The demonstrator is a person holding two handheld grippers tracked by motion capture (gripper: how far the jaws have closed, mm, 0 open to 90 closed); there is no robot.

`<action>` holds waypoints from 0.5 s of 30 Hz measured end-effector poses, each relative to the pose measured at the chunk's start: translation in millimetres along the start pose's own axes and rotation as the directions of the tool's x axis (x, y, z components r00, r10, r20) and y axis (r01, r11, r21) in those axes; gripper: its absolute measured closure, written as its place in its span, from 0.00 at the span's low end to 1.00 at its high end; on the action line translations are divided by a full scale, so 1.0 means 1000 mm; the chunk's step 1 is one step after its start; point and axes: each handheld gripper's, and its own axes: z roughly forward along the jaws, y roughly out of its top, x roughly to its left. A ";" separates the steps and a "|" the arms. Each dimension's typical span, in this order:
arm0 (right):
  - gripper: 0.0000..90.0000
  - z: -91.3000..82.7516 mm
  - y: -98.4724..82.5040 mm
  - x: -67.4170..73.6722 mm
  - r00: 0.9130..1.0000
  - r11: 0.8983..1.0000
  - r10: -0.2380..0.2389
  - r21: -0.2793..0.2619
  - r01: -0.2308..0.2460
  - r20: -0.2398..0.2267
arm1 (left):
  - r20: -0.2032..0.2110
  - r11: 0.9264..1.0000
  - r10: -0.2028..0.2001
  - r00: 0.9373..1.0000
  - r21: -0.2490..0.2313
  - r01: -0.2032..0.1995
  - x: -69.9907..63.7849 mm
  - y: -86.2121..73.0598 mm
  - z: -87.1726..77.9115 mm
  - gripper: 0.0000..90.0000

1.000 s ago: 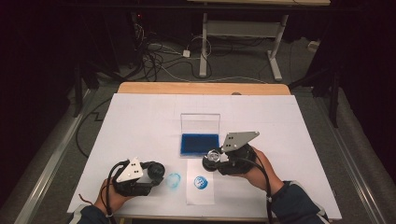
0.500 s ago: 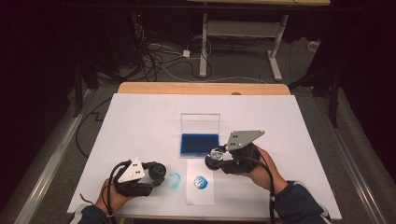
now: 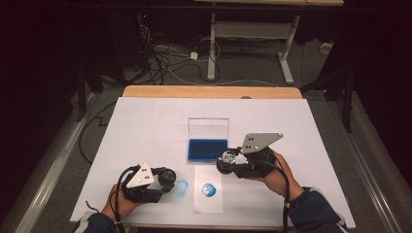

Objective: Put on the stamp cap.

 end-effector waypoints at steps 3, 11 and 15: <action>0.62 0.000 0.000 0.001 1.000 1.000 -0.006 0.004 0.006 -0.001 | 0.009 1.000 0.008 1.000 -0.005 -0.008 0.000 0.005 0.004 0.40; 0.62 0.000 0.000 0.003 1.000 1.000 -0.006 0.010 0.006 0.001 | 0.039 0.999 0.053 0.998 0.000 -0.053 -0.008 0.018 0.019 0.40; 0.62 0.000 0.001 0.005 1.000 1.000 -0.009 0.006 0.009 -0.005 | 0.050 0.998 0.056 0.997 0.000 -0.056 -0.009 0.022 0.024 0.40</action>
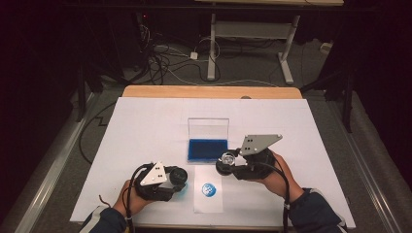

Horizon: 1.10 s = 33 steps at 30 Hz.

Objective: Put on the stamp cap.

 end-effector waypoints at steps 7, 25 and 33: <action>0.62 0.003 0.002 0.005 1.000 1.000 -0.008 -0.004 0.008 -0.017 | 0.036 1.000 0.006 0.999 -0.008 -0.006 -0.004 0.007 0.009 0.40; 0.62 0.019 0.005 0.022 0.996 1.000 -0.026 -0.015 0.025 -0.090 | 0.146 0.998 0.043 0.988 -0.042 -0.037 -0.019 0.030 0.033 0.40; 0.62 0.027 0.005 0.028 0.992 1.000 -0.030 -0.010 0.029 -0.121 | 0.179 0.997 0.066 0.982 -0.046 -0.059 -0.028 0.038 0.042 0.40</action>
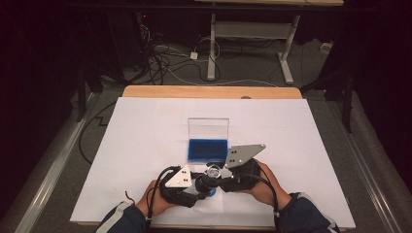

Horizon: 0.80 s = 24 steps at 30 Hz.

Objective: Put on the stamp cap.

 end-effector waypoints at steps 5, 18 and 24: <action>0.62 0.005 -0.001 0.003 1.000 1.000 -0.001 0.012 0.001 -0.011 | 0.001 1.000 0.004 1.000 -0.005 -0.004 -0.002 0.003 0.002 0.40; 0.62 0.015 -0.003 0.004 1.000 0.999 -0.007 0.042 0.007 -0.008 | 0.005 1.000 0.003 1.000 -0.028 -0.003 -0.003 0.004 -0.001 0.40; 0.62 0.018 -0.003 0.004 1.000 0.999 -0.010 0.050 0.011 -0.013 | 0.003 1.000 0.008 1.000 -0.029 -0.008 -0.004 0.005 -0.002 0.40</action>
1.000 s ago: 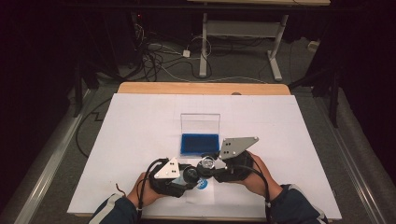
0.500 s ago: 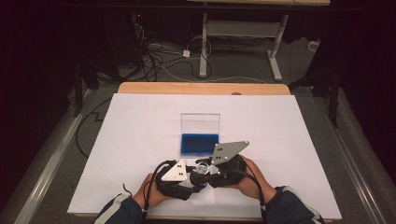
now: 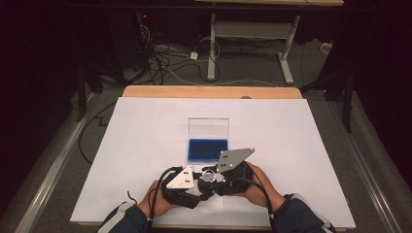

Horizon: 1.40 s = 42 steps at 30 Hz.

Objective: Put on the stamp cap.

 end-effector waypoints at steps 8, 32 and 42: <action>0.62 0.001 -0.001 0.000 1.000 1.000 -0.001 0.003 0.001 -0.002 | -0.008 1.000 0.011 1.000 0.005 -0.011 -0.001 0.000 -0.001 0.40; 0.62 0.008 -0.006 0.002 1.000 0.999 0.005 0.031 -0.005 -0.001 | -0.049 0.997 0.037 0.998 0.068 -0.034 -0.004 0.000 0.003 0.40; 0.62 0.011 -0.009 0.002 1.000 0.999 0.002 0.033 -0.002 0.010 | -0.030 0.997 0.022 0.999 0.075 -0.020 -0.002 -0.002 0.004 0.41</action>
